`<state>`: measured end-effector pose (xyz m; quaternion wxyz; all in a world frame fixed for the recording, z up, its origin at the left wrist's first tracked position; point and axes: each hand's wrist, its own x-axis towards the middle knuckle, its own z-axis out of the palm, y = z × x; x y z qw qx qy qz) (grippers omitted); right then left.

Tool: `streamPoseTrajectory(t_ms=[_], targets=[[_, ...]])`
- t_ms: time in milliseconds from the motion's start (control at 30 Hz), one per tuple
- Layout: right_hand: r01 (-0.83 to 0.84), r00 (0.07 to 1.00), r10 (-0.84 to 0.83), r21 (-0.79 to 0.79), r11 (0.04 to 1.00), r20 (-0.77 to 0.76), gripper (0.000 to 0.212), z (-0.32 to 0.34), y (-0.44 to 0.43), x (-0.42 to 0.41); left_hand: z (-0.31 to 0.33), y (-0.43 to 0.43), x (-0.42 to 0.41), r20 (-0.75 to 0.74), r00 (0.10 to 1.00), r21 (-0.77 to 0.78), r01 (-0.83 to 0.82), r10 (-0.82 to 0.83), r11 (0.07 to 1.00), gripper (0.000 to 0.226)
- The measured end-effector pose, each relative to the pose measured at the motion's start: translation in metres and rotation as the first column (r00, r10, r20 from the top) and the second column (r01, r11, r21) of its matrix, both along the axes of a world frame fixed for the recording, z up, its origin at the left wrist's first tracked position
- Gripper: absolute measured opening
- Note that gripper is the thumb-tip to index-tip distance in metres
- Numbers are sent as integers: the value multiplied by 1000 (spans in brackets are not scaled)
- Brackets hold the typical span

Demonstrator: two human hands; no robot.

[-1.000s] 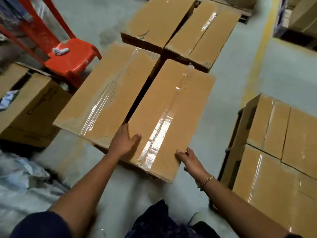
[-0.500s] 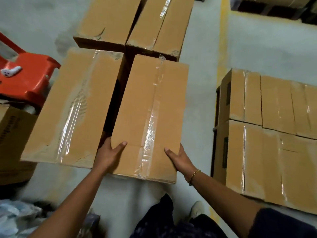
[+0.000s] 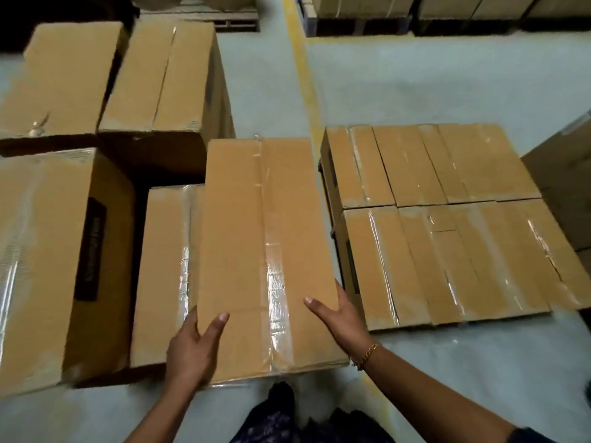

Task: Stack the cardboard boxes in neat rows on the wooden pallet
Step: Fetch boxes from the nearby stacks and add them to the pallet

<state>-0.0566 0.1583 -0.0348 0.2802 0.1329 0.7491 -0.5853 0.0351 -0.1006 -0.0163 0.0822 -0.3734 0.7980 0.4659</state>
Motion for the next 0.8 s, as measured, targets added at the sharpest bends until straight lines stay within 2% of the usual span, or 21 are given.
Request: streamPoseTrajectory(t_ms=[100,267,433,467,600,733,800], targets=[[57,998,-56,37,998,-37,98,6,59,2,9,54,-15,-30,997,-10,68,-68,998,70],[133,988,-125,88,987,-85,73,28,163,7,12,147,-33,-80,984,30,161,-158,987,65],[214,972,-199,126,969,-127,100,32,258,10,11,236,-54,-84,964,56,258,-253,965,64],[226,969,-210,127,966,-128,97,31,275,8,11,251,-60,-83,960,51,273,-269,961,62],[244,965,-227,130,961,-132,55,46,315,-9,10,290,-87,-81,949,28,307,-303,951,67],[258,960,-240,124,958,-142,52,47,338,-44,8,311,-125,-85,939,19,336,-333,942,76],[256,962,-236,148,955,-138,66,38,347,-66,3,319,-150,-83,931,11,357,-355,934,72]])
